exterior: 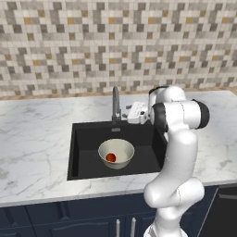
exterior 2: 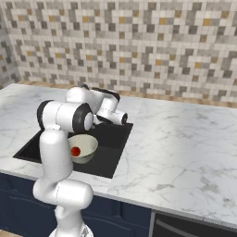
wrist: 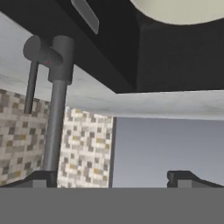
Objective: Pick the tomato from the cabinet and place it in the bowl. Then pick the bowl and place it in the sink. Then turn on the sink facuet.
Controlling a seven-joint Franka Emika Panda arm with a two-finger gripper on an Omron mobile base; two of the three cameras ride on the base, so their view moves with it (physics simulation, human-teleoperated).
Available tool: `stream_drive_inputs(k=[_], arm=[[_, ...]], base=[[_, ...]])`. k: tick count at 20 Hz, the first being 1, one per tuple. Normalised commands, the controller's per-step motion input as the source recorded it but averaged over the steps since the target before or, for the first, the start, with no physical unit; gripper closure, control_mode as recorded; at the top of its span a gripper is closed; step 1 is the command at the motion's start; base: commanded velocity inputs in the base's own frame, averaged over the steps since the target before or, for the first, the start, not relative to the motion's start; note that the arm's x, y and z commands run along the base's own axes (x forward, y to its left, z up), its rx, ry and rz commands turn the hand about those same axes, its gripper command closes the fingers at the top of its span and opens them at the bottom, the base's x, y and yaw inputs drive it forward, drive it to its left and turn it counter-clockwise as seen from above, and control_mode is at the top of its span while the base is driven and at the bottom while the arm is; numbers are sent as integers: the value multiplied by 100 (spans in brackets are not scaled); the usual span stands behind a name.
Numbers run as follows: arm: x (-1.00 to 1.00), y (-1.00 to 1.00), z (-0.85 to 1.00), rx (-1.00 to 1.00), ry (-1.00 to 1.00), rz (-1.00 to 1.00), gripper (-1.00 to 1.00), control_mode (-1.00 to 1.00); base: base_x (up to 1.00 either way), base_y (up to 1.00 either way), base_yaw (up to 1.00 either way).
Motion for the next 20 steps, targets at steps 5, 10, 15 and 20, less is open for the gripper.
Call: stream_drive_inputs(k=[5, 10, 15, 20], arm=[[20, -4, -15, 5, 1, 0, -100, -100], [29, 0, -28, 1, 2, 0, -100, -100], [29, 0, -23, 0, 1, 0, -100, -100], [34, 0, -3, 0, 4, 0, -100, -100]], base=[[0, 0, 0], [0, 0, 0], [0, 0, 0], [0, 0, 0]])
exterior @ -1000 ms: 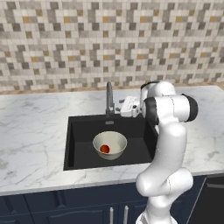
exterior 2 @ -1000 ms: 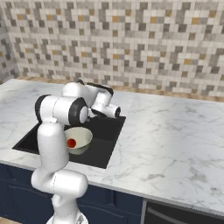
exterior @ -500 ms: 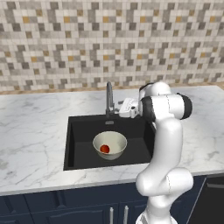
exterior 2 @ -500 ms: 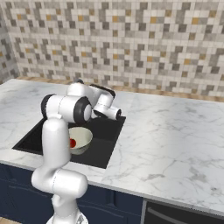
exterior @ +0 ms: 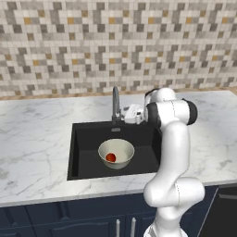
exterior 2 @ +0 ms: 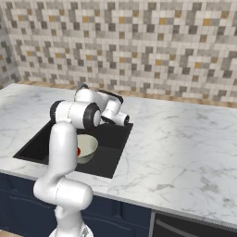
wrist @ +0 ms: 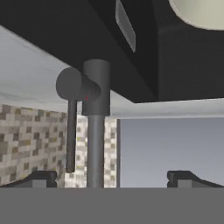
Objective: Pick the tomato from the cabinet and place it in the bowl. Then pick the bowl and place it in the sink. Then turn on the sink facuet.
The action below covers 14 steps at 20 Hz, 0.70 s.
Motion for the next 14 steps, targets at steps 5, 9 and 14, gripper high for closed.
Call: stream_drive_inputs(k=[5, 9, 14], arm=[[35, 0, -1, 0, 6, 0, -100, -100], [25, 0, -8, 0, 5, 0, -100, -100], [15, 0, -19, 0, 5, 0, -100, -100]], base=[[0, 0, 0], [0, 0, 0], [0, 0, 0]])
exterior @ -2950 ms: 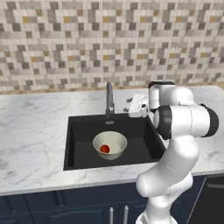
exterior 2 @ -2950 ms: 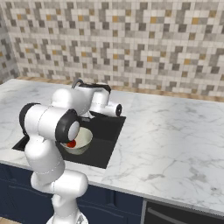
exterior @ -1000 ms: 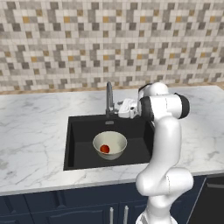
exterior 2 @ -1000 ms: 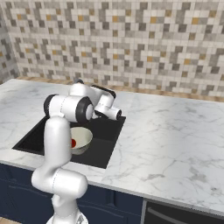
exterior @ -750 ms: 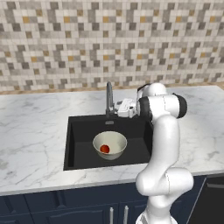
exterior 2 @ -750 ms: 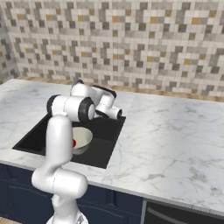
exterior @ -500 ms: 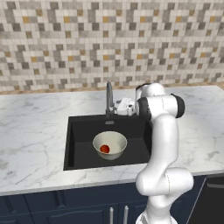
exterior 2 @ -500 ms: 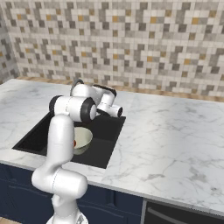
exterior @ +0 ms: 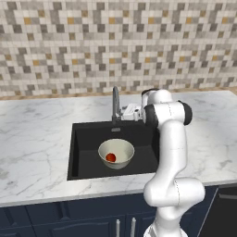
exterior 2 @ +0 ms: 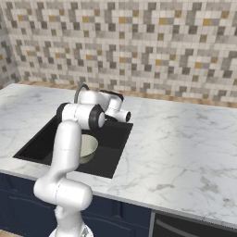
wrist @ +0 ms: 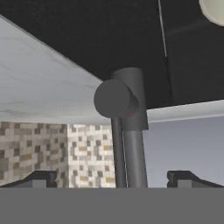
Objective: Pick the tomato from the cabinet and place it in the bowl. Then pick the bowl and place it in the sink. Then turn on the sink facuet.
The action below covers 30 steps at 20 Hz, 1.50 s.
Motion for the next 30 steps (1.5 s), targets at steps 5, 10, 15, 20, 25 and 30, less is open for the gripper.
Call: stream_drive_inputs(k=[5, 10, 15, 20, 25, 30], arm=[[7, 2, -19, 0, 3, 0, -100, -100], [11, 2, -5, 0, 2, 0, -100, -100], [17, 0, 0, 0, 2, 0, -100, -100], [13, 3, 0, 0, 2, 0, -100, -100], [6, 0, -3, 0, 1, 0, -100, -100], [0, 0, -1, 1, 1, 0, 100, -100]], base=[[0, 0, 0], [0, 0, 0], [0, 0, 0], [0, 0, 0], [0, 0, 0], [0, 0, 0]])
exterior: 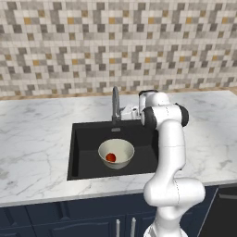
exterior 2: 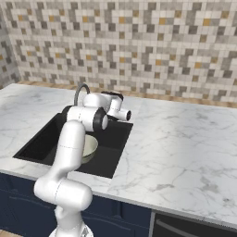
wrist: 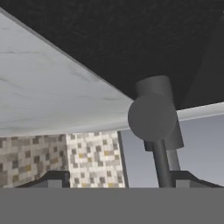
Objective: Pick the tomato from the cabinet and place it in the bowl. Then pick the bowl and place it in the sink. Then turn on the sink facuet.
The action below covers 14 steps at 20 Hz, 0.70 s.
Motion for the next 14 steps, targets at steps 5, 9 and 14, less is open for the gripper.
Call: stream_drive_inputs(k=[5, 9, 14], arm=[[0, 0, 0, 3, 0, 0, 100, -100], [0, -7, 0, 4, 5, -3, 100, -100], [0, -45, 0, 7, 12, -12, 100, -100]], base=[[0, 0, 0], [0, 0, 0], [0, 0, 0]])
